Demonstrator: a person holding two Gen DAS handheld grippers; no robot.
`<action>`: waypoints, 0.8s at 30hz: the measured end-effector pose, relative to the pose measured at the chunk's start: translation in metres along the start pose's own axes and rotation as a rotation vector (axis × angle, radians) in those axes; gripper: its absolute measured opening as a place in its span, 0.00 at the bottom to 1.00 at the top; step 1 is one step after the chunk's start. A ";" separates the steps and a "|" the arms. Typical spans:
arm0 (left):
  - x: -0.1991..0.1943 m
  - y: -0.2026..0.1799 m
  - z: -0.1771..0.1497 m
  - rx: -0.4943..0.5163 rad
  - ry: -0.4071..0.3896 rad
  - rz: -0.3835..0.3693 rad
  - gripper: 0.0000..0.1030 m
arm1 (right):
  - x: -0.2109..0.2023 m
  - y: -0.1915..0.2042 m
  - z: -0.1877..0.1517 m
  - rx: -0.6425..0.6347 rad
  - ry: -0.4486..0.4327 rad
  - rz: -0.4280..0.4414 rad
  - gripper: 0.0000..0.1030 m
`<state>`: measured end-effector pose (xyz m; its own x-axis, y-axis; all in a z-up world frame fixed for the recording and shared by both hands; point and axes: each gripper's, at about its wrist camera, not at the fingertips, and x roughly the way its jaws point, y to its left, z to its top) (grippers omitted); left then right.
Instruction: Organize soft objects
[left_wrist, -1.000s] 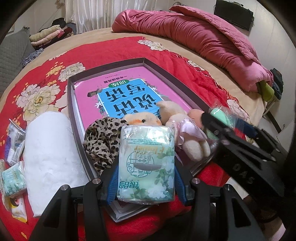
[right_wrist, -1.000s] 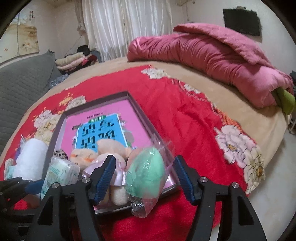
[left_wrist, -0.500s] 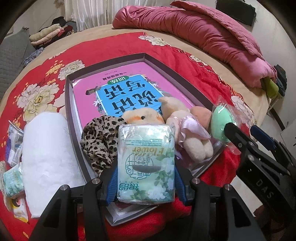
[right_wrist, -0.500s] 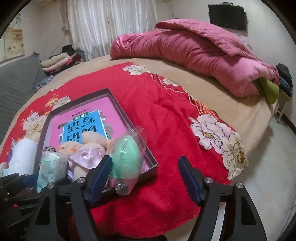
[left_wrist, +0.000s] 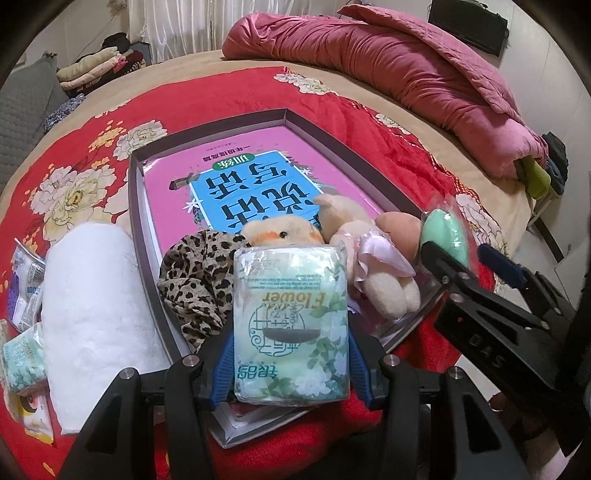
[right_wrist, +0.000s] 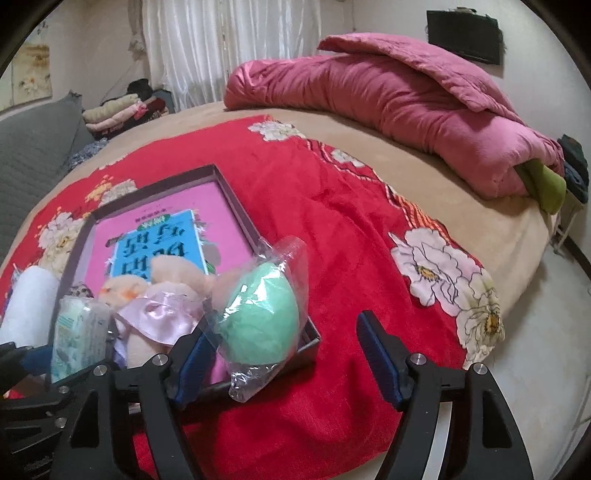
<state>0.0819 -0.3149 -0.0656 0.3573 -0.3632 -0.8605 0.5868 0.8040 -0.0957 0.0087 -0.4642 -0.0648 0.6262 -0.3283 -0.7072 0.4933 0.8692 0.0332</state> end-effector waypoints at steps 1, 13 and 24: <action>-0.001 0.001 0.000 -0.002 -0.001 -0.003 0.50 | -0.007 -0.001 0.001 0.000 -0.026 0.009 0.74; -0.002 0.003 0.000 -0.019 -0.003 -0.030 0.51 | -0.034 -0.027 -0.007 0.099 -0.009 -0.079 0.74; -0.009 0.001 -0.002 -0.012 -0.020 -0.063 0.55 | -0.010 -0.019 -0.005 0.040 0.007 -0.099 0.74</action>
<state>0.0779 -0.3095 -0.0587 0.3345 -0.4228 -0.8422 0.6001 0.7847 -0.1555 -0.0101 -0.4758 -0.0624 0.5692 -0.4093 -0.7131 0.5764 0.8171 -0.0089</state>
